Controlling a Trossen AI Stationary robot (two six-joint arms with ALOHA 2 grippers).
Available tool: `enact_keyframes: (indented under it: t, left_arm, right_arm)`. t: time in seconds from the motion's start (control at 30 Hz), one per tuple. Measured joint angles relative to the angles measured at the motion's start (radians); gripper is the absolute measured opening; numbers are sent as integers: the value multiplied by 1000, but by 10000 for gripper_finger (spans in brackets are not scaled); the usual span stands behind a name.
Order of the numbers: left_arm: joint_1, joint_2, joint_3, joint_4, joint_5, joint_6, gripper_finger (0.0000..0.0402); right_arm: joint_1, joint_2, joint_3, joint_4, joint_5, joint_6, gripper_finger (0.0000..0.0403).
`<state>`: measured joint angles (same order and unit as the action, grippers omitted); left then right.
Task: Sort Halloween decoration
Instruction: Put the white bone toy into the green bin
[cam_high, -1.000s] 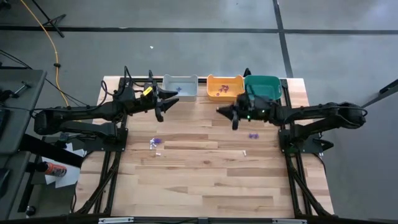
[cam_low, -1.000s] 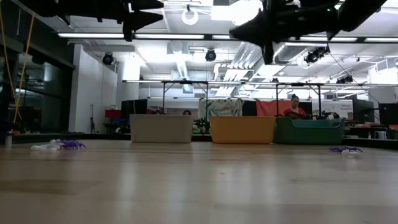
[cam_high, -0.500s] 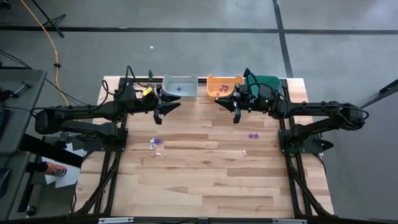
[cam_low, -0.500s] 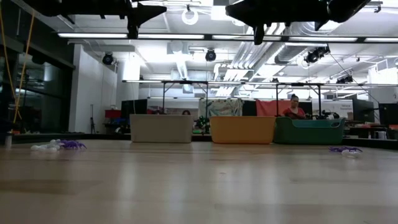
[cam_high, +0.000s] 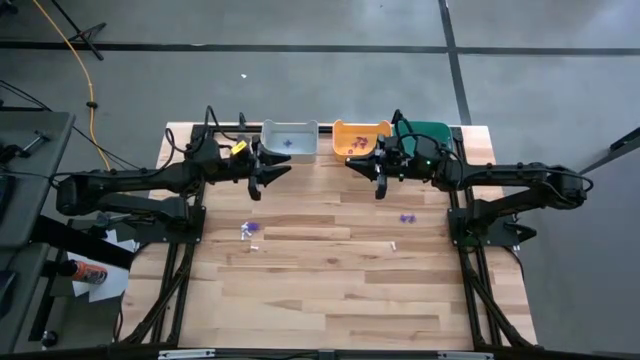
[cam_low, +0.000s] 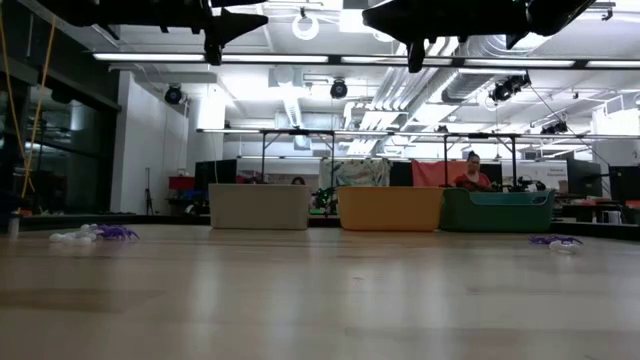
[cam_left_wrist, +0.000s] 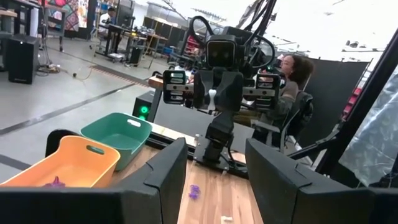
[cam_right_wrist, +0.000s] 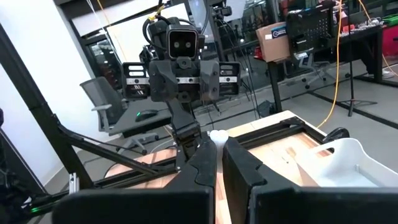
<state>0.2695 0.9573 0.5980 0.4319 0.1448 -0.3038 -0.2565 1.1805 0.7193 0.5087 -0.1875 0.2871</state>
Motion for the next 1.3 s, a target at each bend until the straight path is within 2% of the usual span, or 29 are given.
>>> enact_keyframes:
  t: [0.4, 0.53, 0.63, 0.83, 0.93, 1.0, 1.1, 1.3]
  left_arm:
    - [0, 0, 0, -21, 0, 0, 154]
    - [0, 0, 0, -21, 0, 0, 154]
    - [0, 0, 0, -21, 0, 0, 154]
    - [0, 0, 0, -21, 0, 0, 154]
    - [0, 0, 0, -25, 0, 0, 154]
    - [0, 0, 0, -25, 0, 0, 154]
    - [0, 0, 0, -25, 0, 0, 154]
    - [0, 0, 0, -27, 0, 4, 154]
  right_arm:
    - [-4, 0, 0, -19, 23, -11, 3]
    - [-74, -1, 1, -87, 112, 38, 3]
    - [-190, -2, 48, -279, 181, 97, 3]
    - [-436, 30, 208, -789, 335, 158, 3]
    - [-545, 81, 250, -945, 397, 177, 3]
    - [-609, 124, 252, -992, 388, 207, 3]
    - [-682, 202, 239, -1008, 312, 234, 3]
    - [-735, 381, 232, -1002, 211, 238, 3]
